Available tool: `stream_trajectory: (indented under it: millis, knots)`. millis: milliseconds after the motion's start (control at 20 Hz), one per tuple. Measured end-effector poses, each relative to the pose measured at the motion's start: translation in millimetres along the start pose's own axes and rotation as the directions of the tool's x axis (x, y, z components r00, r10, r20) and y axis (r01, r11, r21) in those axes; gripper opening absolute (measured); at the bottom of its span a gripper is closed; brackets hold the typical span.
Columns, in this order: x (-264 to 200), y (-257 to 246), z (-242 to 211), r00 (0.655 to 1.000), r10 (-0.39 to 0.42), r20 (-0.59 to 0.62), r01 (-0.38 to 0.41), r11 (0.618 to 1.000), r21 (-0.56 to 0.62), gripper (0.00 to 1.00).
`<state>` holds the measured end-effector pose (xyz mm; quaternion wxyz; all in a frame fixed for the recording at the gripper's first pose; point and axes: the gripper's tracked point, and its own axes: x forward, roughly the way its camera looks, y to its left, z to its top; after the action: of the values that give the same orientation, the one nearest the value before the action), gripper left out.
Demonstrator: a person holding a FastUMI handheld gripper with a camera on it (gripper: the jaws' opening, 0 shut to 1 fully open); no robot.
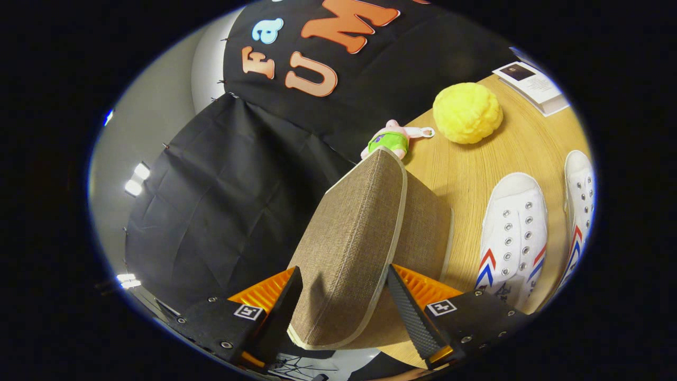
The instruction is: Open the storage box then place both shoes into the box .Put the left shoe in first, then the right shoe, with the right side of both shoes facing outward in a uniform manner.
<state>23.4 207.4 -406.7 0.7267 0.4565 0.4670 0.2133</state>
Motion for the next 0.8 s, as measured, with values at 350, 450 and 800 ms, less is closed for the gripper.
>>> stream_trajectory:
  millis: [350, 450, 800]
  knots:
    - [-8.9, 11.1, 14.0, 0.993, 0.106, 0.05, -0.111, 0.987, 0.112, 0.94]
    - [-13.1, 12.0, 21.0, 0.99, 0.109, 0.084, -0.118, 0.987, 0.109, 0.85]
    - [-8.8, 0.0, 24.1, 0.991, 0.044, 0.124, -0.053, 0.996, 0.068, 0.43]
